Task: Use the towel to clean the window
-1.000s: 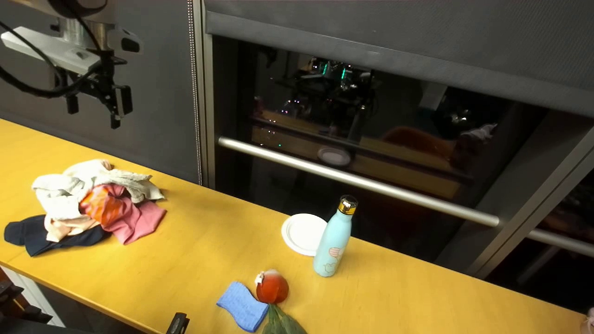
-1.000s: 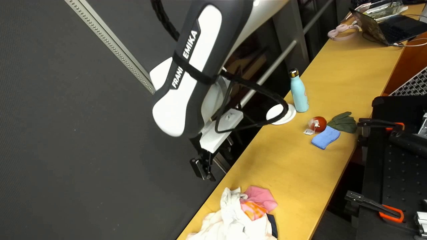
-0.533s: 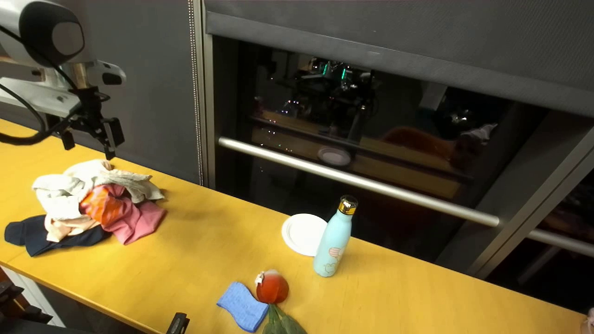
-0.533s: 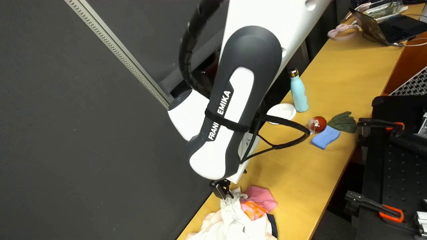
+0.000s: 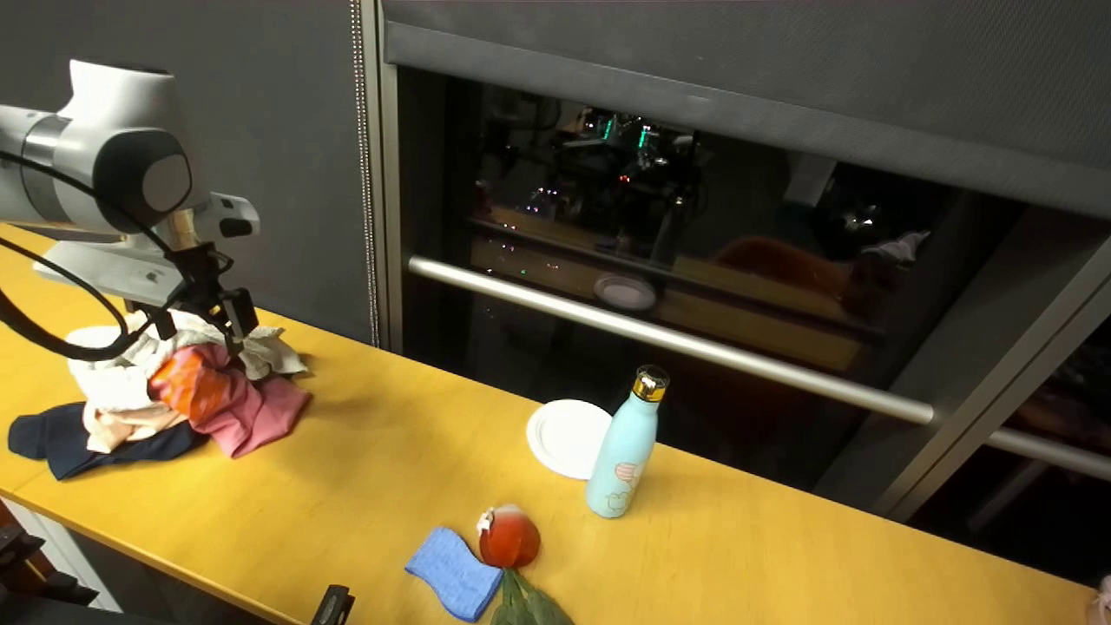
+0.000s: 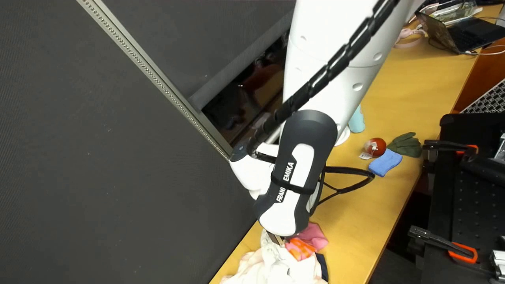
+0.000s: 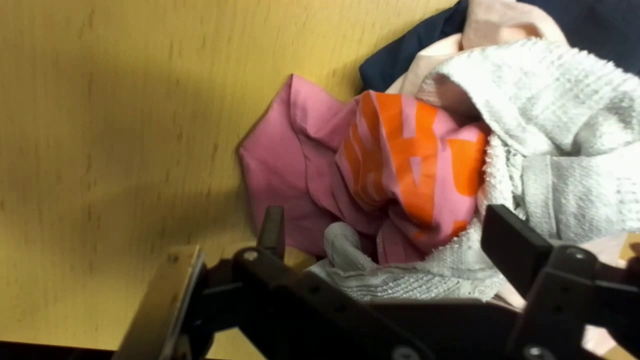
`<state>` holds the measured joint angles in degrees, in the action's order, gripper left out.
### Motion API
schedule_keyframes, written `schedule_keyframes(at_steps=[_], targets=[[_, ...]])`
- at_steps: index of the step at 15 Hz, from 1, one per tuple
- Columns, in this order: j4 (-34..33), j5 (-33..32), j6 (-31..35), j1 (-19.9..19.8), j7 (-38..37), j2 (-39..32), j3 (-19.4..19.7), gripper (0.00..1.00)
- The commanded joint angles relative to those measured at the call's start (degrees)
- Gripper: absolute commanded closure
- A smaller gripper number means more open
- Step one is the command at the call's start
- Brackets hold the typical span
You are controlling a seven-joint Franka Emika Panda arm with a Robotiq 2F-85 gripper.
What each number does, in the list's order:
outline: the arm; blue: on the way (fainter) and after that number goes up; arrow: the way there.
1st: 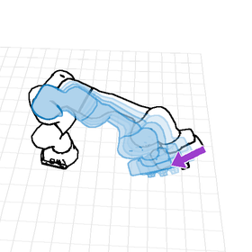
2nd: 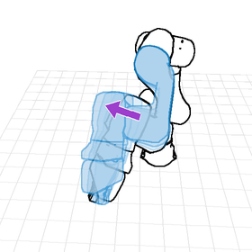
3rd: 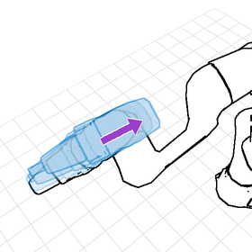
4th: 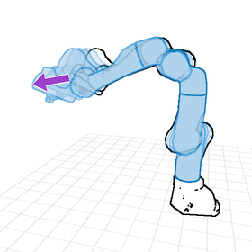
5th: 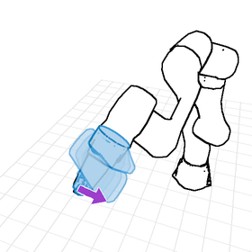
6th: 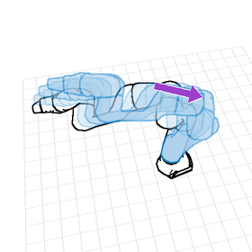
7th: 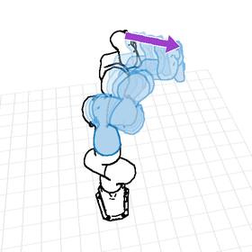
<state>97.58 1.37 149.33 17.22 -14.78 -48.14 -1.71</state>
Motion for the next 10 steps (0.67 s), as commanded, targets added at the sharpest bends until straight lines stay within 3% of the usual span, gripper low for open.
schedule_keyframes(at_steps=[1,10], targets=[[-5.1,-1.1,3.7,2.5,-3.1,-4.0,1.5,0.0],[-17.2,-0.3,2.2,4.9,-4.0,-10.9,0.7,0.0]])
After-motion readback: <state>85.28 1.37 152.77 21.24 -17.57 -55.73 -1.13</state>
